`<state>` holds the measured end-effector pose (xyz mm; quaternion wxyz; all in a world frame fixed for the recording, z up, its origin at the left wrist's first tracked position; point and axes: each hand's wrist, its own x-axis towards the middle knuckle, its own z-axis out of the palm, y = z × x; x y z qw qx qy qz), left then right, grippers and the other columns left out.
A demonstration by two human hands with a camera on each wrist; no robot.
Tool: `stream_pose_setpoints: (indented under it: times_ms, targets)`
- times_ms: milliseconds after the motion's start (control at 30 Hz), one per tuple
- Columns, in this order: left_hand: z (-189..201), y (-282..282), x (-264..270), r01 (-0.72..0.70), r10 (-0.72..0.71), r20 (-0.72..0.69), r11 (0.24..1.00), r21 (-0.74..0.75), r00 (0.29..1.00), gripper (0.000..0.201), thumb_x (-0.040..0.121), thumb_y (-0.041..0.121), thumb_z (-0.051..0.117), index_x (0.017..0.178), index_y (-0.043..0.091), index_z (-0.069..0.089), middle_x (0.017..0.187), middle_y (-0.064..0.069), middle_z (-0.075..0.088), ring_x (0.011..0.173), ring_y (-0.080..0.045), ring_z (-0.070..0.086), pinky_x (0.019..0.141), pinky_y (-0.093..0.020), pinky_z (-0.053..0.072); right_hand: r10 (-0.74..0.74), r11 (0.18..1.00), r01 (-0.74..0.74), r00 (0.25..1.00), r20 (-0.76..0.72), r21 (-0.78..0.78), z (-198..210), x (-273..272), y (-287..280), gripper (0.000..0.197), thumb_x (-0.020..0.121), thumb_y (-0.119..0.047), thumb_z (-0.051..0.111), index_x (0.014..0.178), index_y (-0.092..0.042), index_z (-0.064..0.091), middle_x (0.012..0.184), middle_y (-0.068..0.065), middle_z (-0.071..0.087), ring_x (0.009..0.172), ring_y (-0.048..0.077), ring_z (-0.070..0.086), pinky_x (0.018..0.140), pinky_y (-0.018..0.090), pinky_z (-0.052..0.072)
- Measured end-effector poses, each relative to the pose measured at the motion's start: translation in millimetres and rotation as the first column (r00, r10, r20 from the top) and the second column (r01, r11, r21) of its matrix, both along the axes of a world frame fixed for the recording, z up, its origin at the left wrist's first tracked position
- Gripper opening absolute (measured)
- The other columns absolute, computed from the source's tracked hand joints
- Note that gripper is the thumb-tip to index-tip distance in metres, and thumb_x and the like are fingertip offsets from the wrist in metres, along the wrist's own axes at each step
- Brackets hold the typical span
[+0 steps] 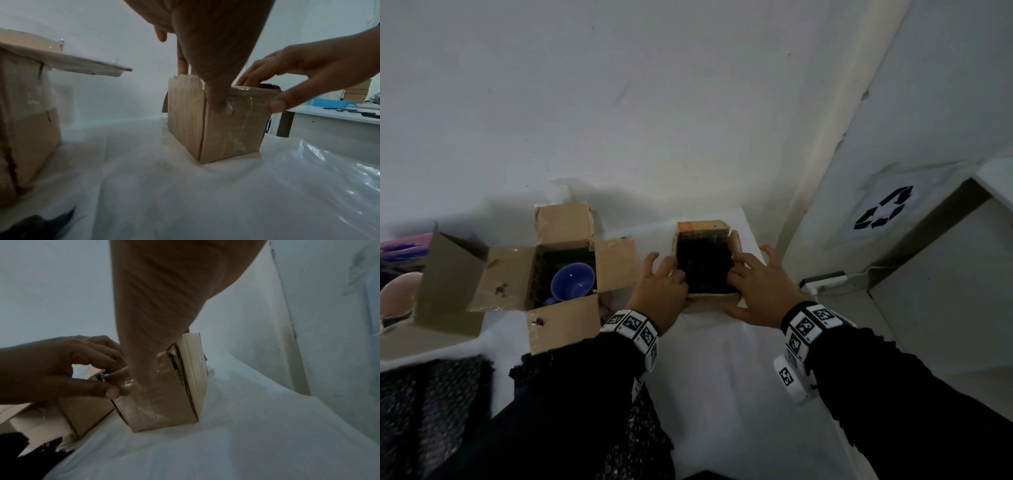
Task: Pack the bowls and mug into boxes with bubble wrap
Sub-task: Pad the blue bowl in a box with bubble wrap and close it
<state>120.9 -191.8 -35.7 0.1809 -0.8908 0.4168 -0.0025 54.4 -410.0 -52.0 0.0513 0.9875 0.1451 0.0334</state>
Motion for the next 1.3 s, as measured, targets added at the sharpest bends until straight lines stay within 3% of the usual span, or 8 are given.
stream_pose_setpoints:
  times_ms: [167, 367, 567, 733, 933, 1000, 1100, 1300]
  targets:
    - [2, -4, -8, -0.081, 0.084, 0.051, 0.995, -0.055, 0.995, 0.036, 0.086, 0.049, 0.053, 0.107, 0.023, 0.069, 0.124, -0.004, 0.048, 0.122, -0.032, 0.035, 0.107, -0.056, 0.014, -0.058, 0.998, 0.057, 0.997, 0.059, 0.019, -9, -6, 9, 0.024, 0.079, -0.04, 0.064, 0.091, -0.021, 0.073, 0.109, -0.004, 0.065, 0.123, 0.021, 0.05, 0.104, 0.056, 0.025]
    - [4, -3, -15, -0.182, 0.186, 0.021, 0.975, -0.125, 0.982, 0.035, 0.068, 0.042, 0.075, 0.094, 0.022, 0.061, 0.088, 0.0, 0.064, 0.102, -0.03, 0.051, 0.105, -0.056, 0.017, 0.023, 0.991, -0.045, 0.984, 0.175, 0.122, -19, -13, 24, 0.029, 0.071, -0.01, 0.063, 0.097, -0.022, 0.058, 0.084, -0.004, 0.06, 0.087, 0.021, 0.056, 0.091, 0.043, 0.029]
    - [9, -8, -24, -0.188, 0.187, -0.033, 0.982, -0.017, 0.982, 0.01, 0.08, 0.023, 0.063, 0.086, 0.025, 0.07, 0.097, 0.004, 0.061, 0.119, -0.029, 0.043, 0.107, -0.057, 0.005, -0.018, 0.995, 0.007, 0.993, 0.113, 0.095, -18, -10, 31, 0.008, 0.073, -0.02, 0.051, 0.075, -0.017, 0.058, 0.062, -0.001, 0.058, 0.071, 0.024, 0.056, 0.085, 0.044, 0.027]
    - [10, -10, -24, -0.18, 0.18, -0.034, 0.984, -0.009, 0.983, 0.018, 0.088, 0.025, 0.053, 0.098, 0.026, 0.069, 0.103, 0.005, 0.057, 0.12, -0.028, 0.036, 0.11, -0.055, -0.002, 0.027, 0.991, -0.035, 0.998, 0.063, 0.132, -11, -4, 32, 0.026, 0.074, -0.025, 0.048, 0.098, -0.016, 0.051, 0.056, 0.001, 0.059, 0.057, 0.027, 0.054, 0.099, 0.049, 0.03]
    - [30, -19, 12, -0.168, 0.157, -0.123, 0.982, -0.084, 0.98, 0.044, 0.084, 0.068, 0.042, 0.087, 0.032, 0.067, 0.084, 0.009, 0.063, 0.11, -0.019, 0.046, 0.112, -0.057, 0.005, 0.032, 0.926, -0.001, 0.997, -0.077, 0.378, 19, 26, 14, 0.023, 0.078, -0.039, 0.043, 0.091, -0.021, 0.049, 0.078, -0.003, 0.058, 0.075, 0.025, 0.057, 0.1, 0.047, 0.032]
    - [35, -20, 28, -0.174, 0.152, -0.129, 0.968, -0.179, 0.98, 0.049, 0.081, 0.075, 0.039, 0.092, 0.035, 0.064, 0.094, 0.01, 0.064, 0.113, -0.018, 0.046, 0.109, -0.05, 0.017, -0.037, 0.949, 0.047, 0.999, -0.037, 0.312, 18, 39, 7, 0.038, 0.074, -0.046, 0.048, 0.104, -0.024, 0.055, 0.101, -0.002, 0.061, 0.104, 0.023, 0.055, 0.106, 0.05, 0.026]
    - [30, -21, 42, -0.114, 0.1, -0.115, 0.986, -0.124, 0.988, 0.071, 0.071, 0.074, 0.054, 0.13, 0.034, 0.046, 0.134, 0.01, 0.052, 0.131, -0.022, 0.032, 0.109, -0.049, 0.016, -0.087, 0.989, 0.118, 0.953, -0.289, 0.091, 20, 52, 0, 0.078, 0.07, -0.053, 0.065, 0.139, -0.027, 0.039, 0.143, -0.001, 0.045, 0.144, 0.022, 0.018, 0.113, 0.06, 0.003]
    - [12, -27, 57, -0.183, 0.175, -0.237, 0.983, -0.012, 0.956, 0.079, 0.068, 0.079, 0.049, 0.137, 0.042, 0.037, 0.143, 0.013, 0.044, 0.142, -0.027, 0.015, 0.108, -0.063, -0.002, -0.105, 0.994, 0.108, 0.951, -0.291, -0.006, 15, 63, 9, 0.09, 0.068, -0.046, 0.071, 0.144, -0.024, 0.028, 0.146, 0.001, 0.037, 0.142, 0.029, 0.011, 0.109, 0.061, 0.002]
